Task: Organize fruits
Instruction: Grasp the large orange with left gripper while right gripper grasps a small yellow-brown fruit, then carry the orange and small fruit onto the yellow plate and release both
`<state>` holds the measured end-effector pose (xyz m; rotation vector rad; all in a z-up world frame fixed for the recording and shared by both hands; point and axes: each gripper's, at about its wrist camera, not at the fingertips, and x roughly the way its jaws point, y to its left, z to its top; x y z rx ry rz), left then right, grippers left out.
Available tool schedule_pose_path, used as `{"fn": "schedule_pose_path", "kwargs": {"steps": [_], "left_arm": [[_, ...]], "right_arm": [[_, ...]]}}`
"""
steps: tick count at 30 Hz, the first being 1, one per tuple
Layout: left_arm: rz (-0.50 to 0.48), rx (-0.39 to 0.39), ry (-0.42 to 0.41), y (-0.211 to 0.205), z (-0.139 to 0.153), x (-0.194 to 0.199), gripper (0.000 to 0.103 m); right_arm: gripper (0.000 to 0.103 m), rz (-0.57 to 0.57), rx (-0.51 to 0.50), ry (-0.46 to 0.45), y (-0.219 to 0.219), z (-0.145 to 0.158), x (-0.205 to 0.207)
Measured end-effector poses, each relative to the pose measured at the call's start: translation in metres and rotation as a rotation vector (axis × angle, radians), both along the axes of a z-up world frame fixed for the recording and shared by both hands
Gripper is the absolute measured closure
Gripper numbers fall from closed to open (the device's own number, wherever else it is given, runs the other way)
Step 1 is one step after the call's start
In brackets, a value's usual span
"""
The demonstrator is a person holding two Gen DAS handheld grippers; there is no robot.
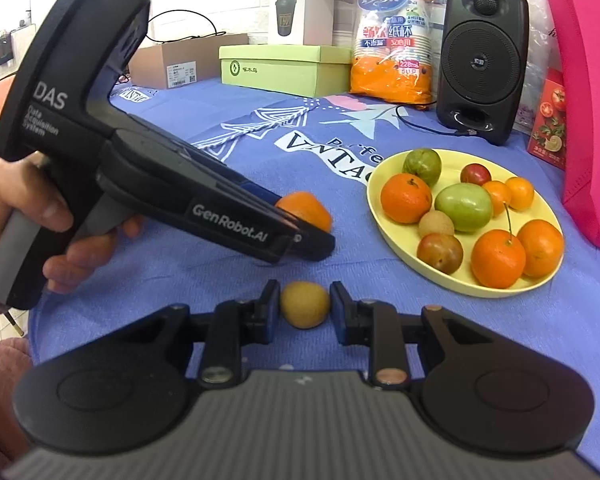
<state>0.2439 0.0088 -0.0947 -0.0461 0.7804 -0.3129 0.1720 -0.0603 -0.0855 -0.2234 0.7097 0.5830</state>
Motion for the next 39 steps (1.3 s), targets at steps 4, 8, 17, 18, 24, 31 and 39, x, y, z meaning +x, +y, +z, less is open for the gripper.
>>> {"fn": "schedule_pose_path", "kwargs": {"steps": [4,8,17,18,24,31,39], "left_arm": [[-0.004,0.013,-0.007,0.003,0.004,-0.010,0.062],[-0.003,0.043,-0.023,0.006,0.009,-0.023,0.062],[-0.021,0.110,-0.093,0.005,0.029,-0.046,0.062],[-0.028,0.117,-0.105,0.003,0.032,-0.045,0.062],[-0.069,0.127,-0.161,-0.011,0.054,-0.030,0.062],[-0.110,0.141,-0.178,-0.032,0.066,0.022,0.062],[-0.135,0.172,-0.154,-0.055,0.054,0.082,0.062]], "right_arm": [[0.077,-0.010,-0.009,-0.004,-0.003,0.002,-0.006],[0.077,-0.027,-0.022,-0.012,-0.007,0.005,-0.014],[0.077,-0.105,-0.020,-0.056,-0.031,0.018,-0.024],[0.077,-0.114,-0.021,-0.063,-0.034,0.021,-0.022],[0.077,-0.148,-0.027,-0.107,-0.050,0.036,-0.009],[0.077,-0.179,-0.028,-0.163,-0.066,0.054,0.025],[0.077,-0.179,-0.041,-0.152,-0.071,0.053,0.072]]}}
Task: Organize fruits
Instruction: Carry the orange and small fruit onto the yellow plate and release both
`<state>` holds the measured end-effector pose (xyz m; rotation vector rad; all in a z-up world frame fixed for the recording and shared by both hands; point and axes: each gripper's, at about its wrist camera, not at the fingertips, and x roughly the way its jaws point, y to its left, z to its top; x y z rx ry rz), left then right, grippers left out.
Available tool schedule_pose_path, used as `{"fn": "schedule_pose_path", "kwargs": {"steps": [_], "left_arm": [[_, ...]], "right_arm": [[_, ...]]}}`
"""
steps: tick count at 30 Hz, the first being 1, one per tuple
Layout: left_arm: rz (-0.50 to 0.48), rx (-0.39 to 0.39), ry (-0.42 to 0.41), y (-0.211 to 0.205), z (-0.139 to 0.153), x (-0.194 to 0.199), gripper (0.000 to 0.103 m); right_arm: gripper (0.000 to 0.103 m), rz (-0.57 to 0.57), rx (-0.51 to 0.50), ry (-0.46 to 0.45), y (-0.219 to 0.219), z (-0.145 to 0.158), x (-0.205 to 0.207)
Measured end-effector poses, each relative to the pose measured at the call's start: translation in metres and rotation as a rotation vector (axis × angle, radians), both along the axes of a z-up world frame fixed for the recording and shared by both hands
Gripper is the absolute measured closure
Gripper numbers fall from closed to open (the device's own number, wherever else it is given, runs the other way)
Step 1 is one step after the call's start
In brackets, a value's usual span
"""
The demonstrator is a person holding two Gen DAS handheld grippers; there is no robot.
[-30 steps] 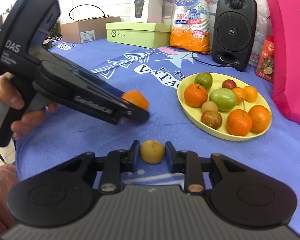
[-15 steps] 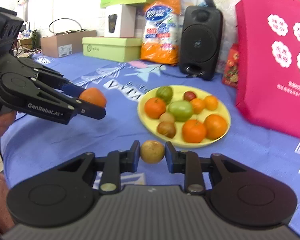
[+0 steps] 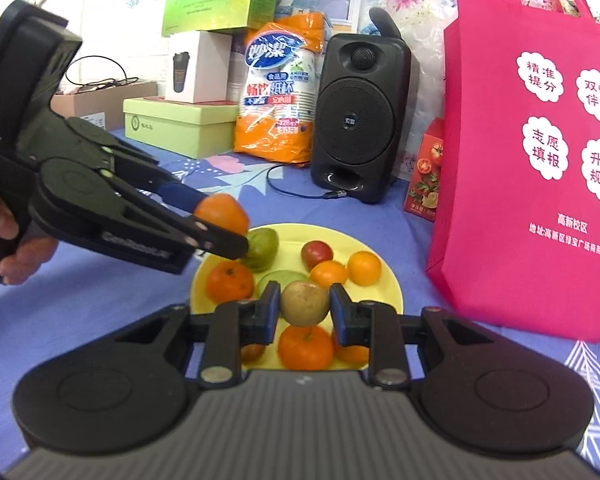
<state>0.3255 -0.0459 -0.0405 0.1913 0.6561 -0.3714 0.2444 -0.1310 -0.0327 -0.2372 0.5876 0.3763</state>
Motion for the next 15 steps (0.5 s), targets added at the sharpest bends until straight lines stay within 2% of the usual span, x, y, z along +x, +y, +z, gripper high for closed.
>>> {"fn": "schedule_pose_path", "kwargs": {"steps": [9,10,11,13,15], "left_arm": [[-0.012,0.033,0.030,-0.017,-0.015,0.033,0.060],[-0.010,0.034,0.036,-0.017,-0.017,0.035,0.059],[-0.007,0.030,0.035,-0.017,-0.018,0.036,0.050],[0.004,0.022,0.022,-0.014,-0.017,0.034,0.041],[0.010,0.015,0.014,-0.010,-0.014,0.031,0.038]], "right_arm": [[0.077,-0.022,0.012,0.034,-0.003,-0.018,0.039],[0.077,-0.025,0.012,0.040,-0.003,-0.020,0.042],[0.077,-0.029,0.012,0.046,-0.004,-0.022,0.045],[0.077,-0.032,0.013,0.053,-0.004,-0.025,0.047],[0.077,-0.038,0.015,0.051,-0.005,-0.026,0.047]]}}
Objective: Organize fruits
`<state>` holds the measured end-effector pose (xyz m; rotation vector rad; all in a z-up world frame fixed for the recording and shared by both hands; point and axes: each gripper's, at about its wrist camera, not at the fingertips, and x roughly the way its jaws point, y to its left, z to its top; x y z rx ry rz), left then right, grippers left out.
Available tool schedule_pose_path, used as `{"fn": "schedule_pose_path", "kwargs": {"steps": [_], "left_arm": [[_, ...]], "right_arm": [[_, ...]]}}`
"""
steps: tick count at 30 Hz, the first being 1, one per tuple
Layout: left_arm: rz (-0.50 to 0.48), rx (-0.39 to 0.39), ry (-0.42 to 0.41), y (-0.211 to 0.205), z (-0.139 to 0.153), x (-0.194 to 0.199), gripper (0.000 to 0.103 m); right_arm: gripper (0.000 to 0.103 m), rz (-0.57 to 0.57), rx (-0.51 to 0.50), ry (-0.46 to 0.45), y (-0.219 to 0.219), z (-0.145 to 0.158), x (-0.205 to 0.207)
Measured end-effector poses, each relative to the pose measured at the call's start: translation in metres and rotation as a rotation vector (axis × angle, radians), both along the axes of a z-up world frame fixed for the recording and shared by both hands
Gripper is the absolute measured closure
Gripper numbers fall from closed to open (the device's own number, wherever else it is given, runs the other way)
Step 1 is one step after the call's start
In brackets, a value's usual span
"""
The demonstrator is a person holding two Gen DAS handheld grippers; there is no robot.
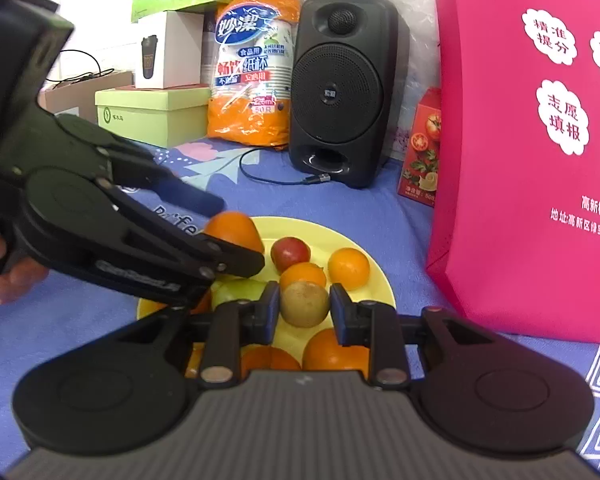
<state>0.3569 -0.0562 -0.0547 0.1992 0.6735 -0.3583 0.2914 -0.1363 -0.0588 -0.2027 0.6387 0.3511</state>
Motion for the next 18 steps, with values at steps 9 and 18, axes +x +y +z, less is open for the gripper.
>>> {"fn": "schedule_pose_path", "kwargs": {"steps": [9,18], "left_arm": [[0.065,-0.005,-0.050,0.025,0.019,-0.039,0.030],[0.113,-0.071,-0.090,0.039,0.046,-0.110,0.019]], "right_arm": [[0.075,-0.023,0.007,-0.025,-0.008,0.010,-0.026],[0.059,-0.043,0.032,-0.080,0.000,0.031,-0.094]]}}
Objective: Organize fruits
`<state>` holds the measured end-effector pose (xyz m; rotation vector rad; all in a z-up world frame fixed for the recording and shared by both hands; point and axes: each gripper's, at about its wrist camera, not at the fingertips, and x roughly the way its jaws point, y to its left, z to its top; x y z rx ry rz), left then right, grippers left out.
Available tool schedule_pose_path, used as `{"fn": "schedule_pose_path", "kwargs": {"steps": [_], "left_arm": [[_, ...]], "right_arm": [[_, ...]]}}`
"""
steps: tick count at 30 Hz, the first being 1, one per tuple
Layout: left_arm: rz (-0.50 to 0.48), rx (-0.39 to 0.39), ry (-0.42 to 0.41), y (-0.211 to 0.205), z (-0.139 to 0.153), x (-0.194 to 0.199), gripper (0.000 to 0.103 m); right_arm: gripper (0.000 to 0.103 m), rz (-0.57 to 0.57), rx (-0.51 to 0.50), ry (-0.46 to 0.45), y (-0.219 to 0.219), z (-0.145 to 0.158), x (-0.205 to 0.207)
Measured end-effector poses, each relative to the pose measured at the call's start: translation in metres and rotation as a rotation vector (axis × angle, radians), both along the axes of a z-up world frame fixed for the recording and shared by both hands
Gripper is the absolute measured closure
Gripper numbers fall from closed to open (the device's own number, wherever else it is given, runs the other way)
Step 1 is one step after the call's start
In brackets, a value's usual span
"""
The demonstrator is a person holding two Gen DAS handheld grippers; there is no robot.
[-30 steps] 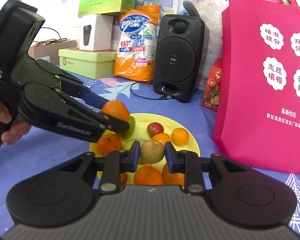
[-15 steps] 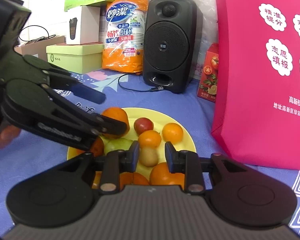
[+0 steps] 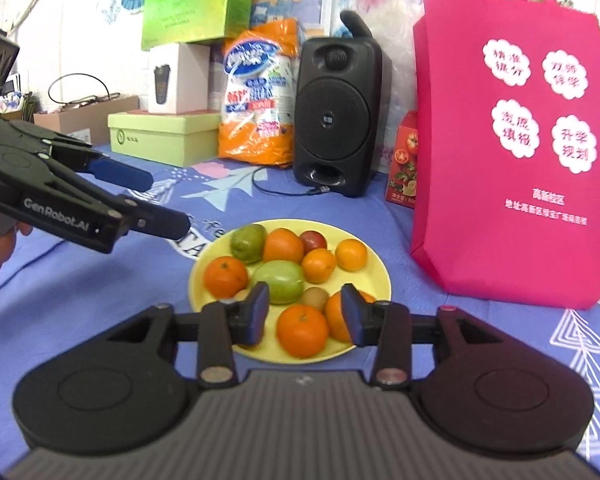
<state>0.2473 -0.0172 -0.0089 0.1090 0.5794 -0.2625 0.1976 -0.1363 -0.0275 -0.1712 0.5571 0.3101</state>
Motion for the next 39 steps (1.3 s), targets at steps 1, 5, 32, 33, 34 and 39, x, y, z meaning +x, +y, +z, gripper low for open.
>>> {"fn": "schedule_pose_path", "kwargs": {"steps": [1,5,32,33,34,39], "left_arm": [[0.013,0.003,-0.004,0.000,0.003,-0.008,0.018],[0.084,0.025,-0.024,-0.002,0.013,-0.038,0.001],[0.268,-0.040,-0.010,0.012,0.018,-0.195,0.000],[0.264,-0.046,-0.004,0.012,0.019,-0.195,0.000],[0.260,-0.049,-0.001,0.012,0.020,-0.196,0.000],[0.284,-0.096,-0.010,0.015,0.018,-0.199,0.000]], "right_arm": [[0.057,-0.006,0.002,-0.006,0.002,0.003,-0.008],[0.046,-0.049,0.030,-0.028,0.006,0.017,-0.040],[0.000,-0.341,-0.043,-0.067,0.051,0.030,-0.171],[0.000,-0.342,-0.036,-0.069,0.049,0.031,-0.171],[0.000,-0.342,-0.030,-0.071,0.048,0.032,-0.172],[0.000,-0.354,-0.018,-0.066,0.041,0.032,-0.172]]}}
